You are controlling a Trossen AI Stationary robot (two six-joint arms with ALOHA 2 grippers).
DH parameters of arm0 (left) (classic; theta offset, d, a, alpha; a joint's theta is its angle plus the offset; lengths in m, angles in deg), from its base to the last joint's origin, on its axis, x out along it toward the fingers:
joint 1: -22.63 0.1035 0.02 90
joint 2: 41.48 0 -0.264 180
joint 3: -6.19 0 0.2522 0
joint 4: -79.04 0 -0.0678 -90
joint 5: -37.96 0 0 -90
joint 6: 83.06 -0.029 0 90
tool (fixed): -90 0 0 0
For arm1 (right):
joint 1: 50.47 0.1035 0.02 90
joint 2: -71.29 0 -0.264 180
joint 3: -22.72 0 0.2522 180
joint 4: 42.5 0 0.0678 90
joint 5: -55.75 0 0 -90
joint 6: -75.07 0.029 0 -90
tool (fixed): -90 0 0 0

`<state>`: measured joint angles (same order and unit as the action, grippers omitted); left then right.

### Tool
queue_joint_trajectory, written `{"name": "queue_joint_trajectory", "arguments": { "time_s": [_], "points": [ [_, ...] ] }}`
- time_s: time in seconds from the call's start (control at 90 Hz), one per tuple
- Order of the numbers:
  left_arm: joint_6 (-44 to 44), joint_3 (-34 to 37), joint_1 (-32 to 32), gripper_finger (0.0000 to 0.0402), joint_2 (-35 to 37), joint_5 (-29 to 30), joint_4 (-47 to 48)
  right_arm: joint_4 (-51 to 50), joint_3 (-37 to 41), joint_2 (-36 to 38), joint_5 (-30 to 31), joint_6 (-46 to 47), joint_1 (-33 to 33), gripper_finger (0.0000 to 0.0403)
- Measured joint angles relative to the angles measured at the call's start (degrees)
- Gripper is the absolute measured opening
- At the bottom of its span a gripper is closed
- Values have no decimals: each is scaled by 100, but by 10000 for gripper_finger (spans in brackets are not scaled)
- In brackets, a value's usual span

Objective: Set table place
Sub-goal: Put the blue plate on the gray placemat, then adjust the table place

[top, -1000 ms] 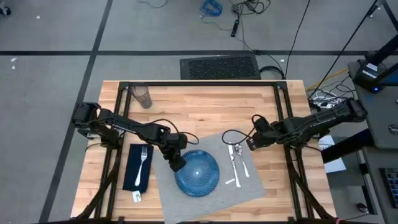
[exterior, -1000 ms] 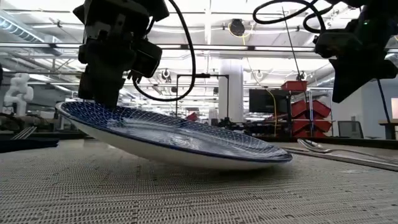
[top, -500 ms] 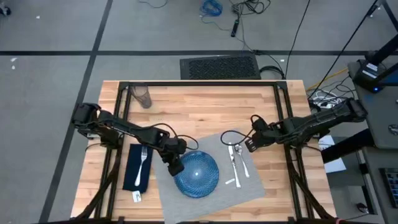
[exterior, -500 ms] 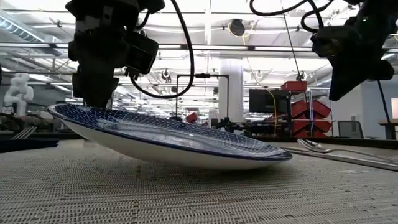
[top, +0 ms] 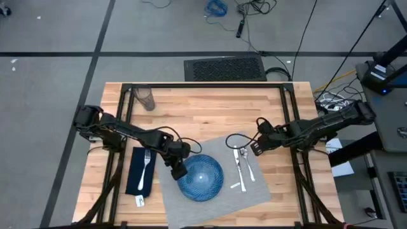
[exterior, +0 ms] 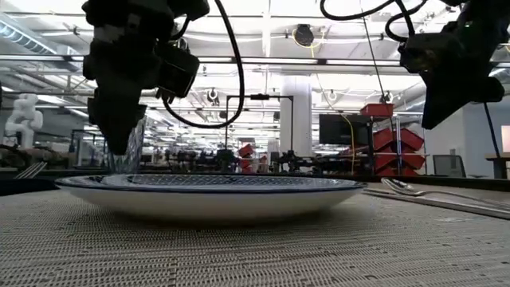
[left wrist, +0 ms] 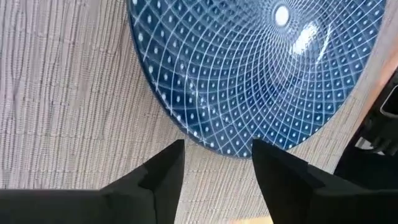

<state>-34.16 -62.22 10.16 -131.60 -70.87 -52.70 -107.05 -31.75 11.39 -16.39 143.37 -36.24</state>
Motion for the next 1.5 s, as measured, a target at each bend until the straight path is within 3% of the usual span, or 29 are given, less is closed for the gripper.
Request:
{"name": "queue_joint_trajectory", "arguments": {
  "time_s": [0.244,0.322,0.433,0.489,0.844,1.2,1.5],
  "points": [
    [175,0,-384,157,0,435,943,364,104,-208,-141,93,-97,0],
    [175,64,-442,120,4,543,934,918,390,-369,-472,-34,-297,0],
    [182,251,-437,30,4,727,964,1727,779,-555,-705,10,-482,0],
    [195,340,-432,12,4,826,927,2037,866,-586,-712,61,-525,0],
    [304,972,106,0,14,790,-11,2237,879,-505,-553,131,-579,0],
    [-598,986,1211,0,13,764,-214,2206,879,-503,-552,175,-587,0],
    [-1032,992,1682,0,9,545,-212,1211,879,-503,-761,359,-636,0]
  ]
}}
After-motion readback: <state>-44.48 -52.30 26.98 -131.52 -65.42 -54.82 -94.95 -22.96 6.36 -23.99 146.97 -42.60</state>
